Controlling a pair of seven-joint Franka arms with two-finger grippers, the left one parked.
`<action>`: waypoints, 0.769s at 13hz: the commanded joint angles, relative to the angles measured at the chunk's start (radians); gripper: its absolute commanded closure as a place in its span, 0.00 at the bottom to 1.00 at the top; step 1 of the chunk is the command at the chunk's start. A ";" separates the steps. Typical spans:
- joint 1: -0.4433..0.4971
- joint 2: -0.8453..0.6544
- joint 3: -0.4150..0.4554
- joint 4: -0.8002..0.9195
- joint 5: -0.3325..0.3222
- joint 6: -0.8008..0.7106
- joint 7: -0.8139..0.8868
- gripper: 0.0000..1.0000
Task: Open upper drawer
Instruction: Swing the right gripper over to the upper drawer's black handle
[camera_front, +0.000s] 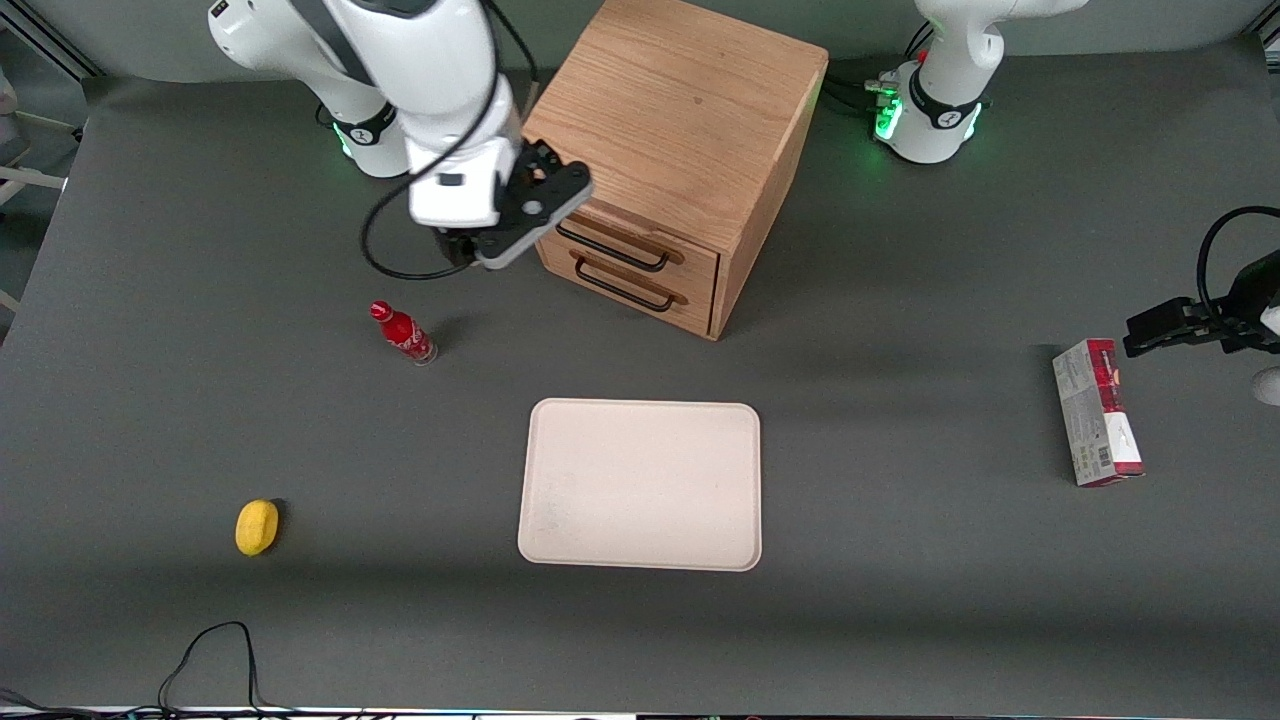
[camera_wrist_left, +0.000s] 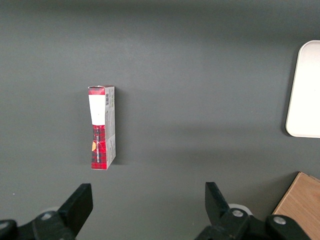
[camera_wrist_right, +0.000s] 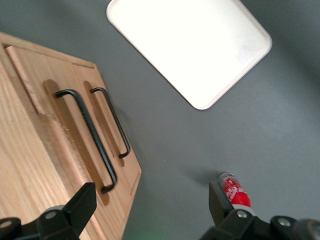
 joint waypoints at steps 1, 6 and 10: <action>0.039 0.037 -0.012 0.017 0.010 0.019 -0.098 0.00; 0.051 0.033 -0.014 0.003 0.039 0.025 -0.357 0.00; 0.048 0.031 -0.018 0.000 0.087 0.036 -0.385 0.00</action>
